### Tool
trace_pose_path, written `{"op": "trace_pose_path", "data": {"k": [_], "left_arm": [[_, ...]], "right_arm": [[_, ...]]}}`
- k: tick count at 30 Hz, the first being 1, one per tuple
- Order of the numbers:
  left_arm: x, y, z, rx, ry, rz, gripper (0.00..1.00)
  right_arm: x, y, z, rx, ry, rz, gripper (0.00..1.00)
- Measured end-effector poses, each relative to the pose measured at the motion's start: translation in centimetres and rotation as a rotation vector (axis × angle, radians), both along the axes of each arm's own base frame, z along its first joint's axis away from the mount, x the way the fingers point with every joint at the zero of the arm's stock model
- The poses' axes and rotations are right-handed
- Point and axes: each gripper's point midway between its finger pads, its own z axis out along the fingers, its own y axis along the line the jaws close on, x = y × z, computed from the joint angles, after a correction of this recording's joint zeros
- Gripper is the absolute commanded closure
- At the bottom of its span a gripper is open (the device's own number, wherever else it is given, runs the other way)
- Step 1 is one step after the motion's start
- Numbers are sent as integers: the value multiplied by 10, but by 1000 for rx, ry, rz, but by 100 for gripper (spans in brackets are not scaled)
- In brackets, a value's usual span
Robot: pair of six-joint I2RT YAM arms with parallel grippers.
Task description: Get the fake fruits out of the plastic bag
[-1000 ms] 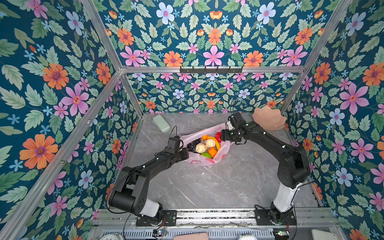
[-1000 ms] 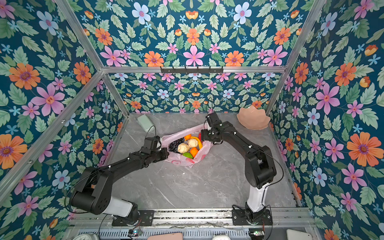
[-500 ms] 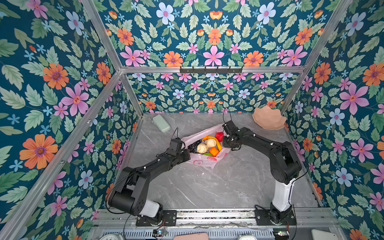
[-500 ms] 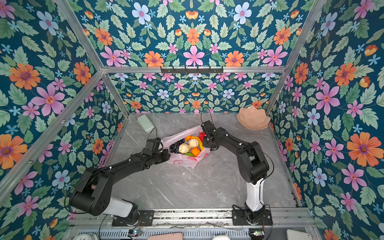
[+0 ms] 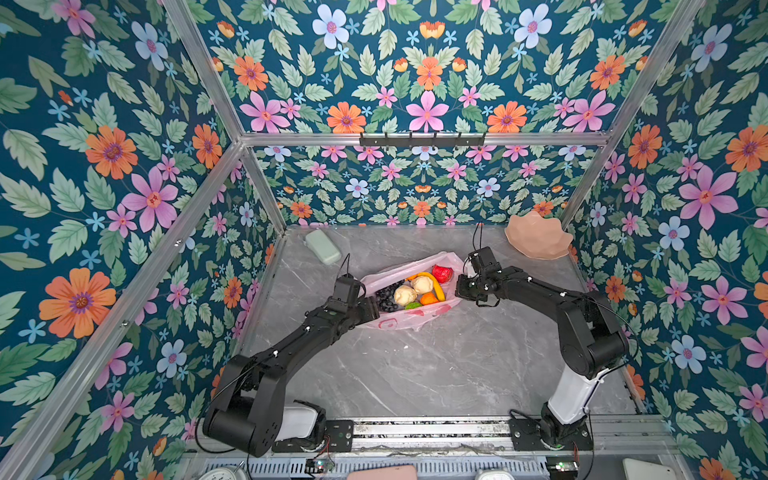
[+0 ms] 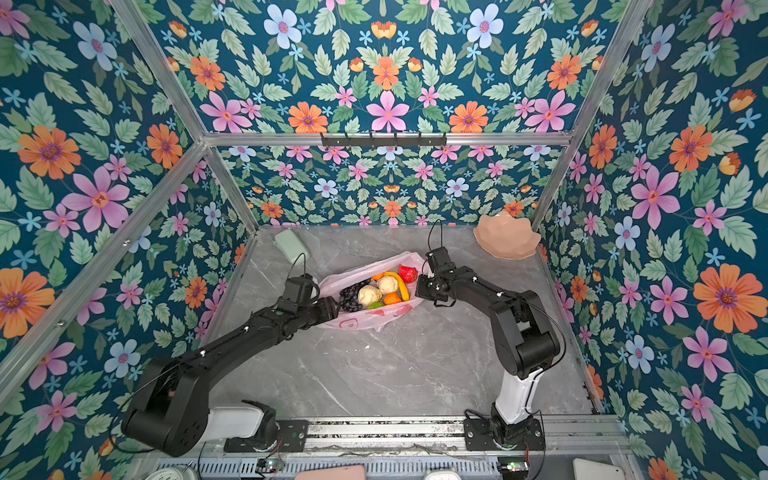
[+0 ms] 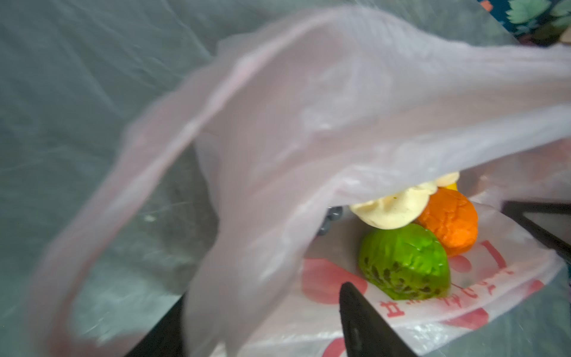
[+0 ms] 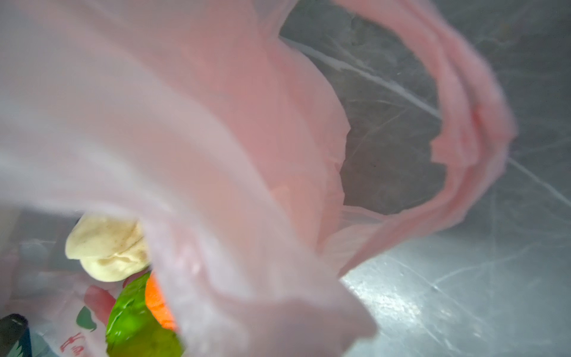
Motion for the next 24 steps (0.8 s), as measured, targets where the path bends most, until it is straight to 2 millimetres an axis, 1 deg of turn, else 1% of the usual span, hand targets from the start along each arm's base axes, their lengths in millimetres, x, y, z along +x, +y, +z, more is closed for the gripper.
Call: {"op": "trace_pose_path", "data": {"k": [2, 5, 7, 9, 11, 13, 14, 16, 18, 19, 21, 23, 24], "left_arm": [[-4, 12, 8, 67, -4, 22, 21], [-3, 18, 32, 157, -45, 12, 13], [2, 13, 47, 213, -88, -19, 10], [13, 1, 57, 262, -119, -74, 8], [28, -10, 55, 317, -120, -116, 9], [45, -13, 45, 375, -101, -124, 12], [54, -14, 38, 409, -86, -126, 16], [76, -12, 27, 461, -65, -108, 35], [99, -3, 15, 477, -38, -78, 61], [110, 6, 10, 465, -25, -46, 67], [130, 33, -2, 389, 5, 40, 80], [141, 53, -12, 268, 31, 108, 86], [145, 58, -15, 215, 38, 132, 89]], "right_arm": [[0, 0, 3, -1, -11, 9, 100], [0, 2, 7, 3, -22, 23, 100], [0, 2, 9, 5, -28, 30, 100], [1, 3, 11, 3, -35, 38, 100], [1, 3, 12, 1, -39, 44, 100], [1, 3, 12, 1, -39, 46, 100], [1, 3, 12, 0, -39, 47, 100], [0, 3, 10, -2, -36, 48, 100], [-2, 2, 7, -9, -32, 52, 100], [-3, 1, 6, -10, -30, 52, 100], [-5, 0, 0, -20, -23, 60, 100], [-7, -1, -7, -32, -14, 68, 100], [-7, -1, -12, -33, -7, 75, 100]]}}
